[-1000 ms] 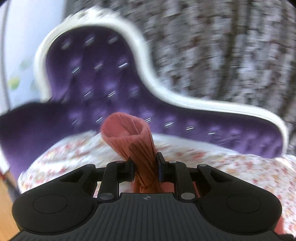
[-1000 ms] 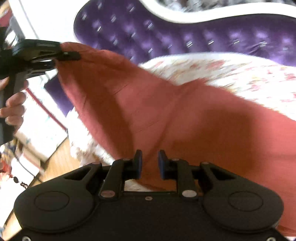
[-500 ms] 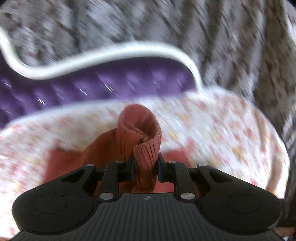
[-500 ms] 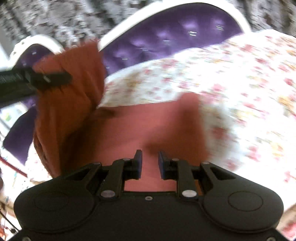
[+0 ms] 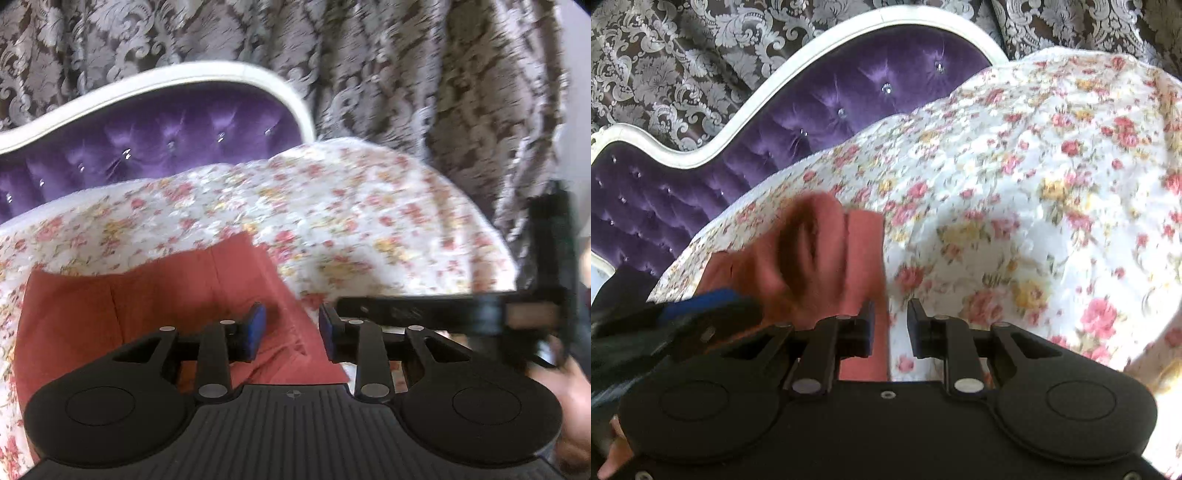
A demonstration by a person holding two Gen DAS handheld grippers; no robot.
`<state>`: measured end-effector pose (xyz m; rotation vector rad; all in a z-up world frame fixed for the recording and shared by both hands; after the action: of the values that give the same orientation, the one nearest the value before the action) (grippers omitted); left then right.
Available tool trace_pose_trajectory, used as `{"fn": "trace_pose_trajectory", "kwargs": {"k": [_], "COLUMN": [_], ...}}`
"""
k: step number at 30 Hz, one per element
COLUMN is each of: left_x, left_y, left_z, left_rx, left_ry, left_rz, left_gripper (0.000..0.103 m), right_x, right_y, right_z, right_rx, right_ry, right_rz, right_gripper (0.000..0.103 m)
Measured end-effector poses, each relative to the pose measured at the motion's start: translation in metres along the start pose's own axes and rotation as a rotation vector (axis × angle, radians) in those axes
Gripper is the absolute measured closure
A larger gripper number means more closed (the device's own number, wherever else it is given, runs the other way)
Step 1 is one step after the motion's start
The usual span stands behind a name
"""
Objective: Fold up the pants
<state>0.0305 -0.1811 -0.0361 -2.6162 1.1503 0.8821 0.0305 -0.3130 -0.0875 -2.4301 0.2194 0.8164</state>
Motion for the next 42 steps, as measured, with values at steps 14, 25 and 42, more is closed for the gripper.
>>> {"fn": "trace_pose_trajectory", "kwargs": {"k": [14,25,42], "left_x": [-0.003,-0.001,-0.006], "left_y": [-0.154,-0.152,-0.16], "left_z": [0.04,0.091,0.091], "left_rx": [-0.279,-0.296,-0.334], "left_ry": [-0.121,-0.192,-0.17], "left_rz": [-0.337,-0.246,-0.233], "left_gripper": [0.072,0.072,0.073], "right_x": [0.025,0.053,0.051], "right_y": [-0.044,-0.044,-0.038], "right_z": [-0.015,0.005,0.019], "right_rx": [-0.015,0.003,-0.003], "right_ry": [0.002,-0.077,-0.068], "right_rz": [-0.125,-0.1,-0.047], "right_gripper": [0.05,0.051,0.032]}}
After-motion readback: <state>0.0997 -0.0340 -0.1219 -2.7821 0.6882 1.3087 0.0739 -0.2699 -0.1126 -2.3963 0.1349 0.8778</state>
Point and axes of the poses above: each gripper's, at about its wrist camera, not at the fingertips, and x roughly the way its jaws point, y to its right, z to its underside, the point moved 6 cm from there along x, roughly the way its jaws point, and after that the axes turned 8 degrees about y, right-handed, at the moved point
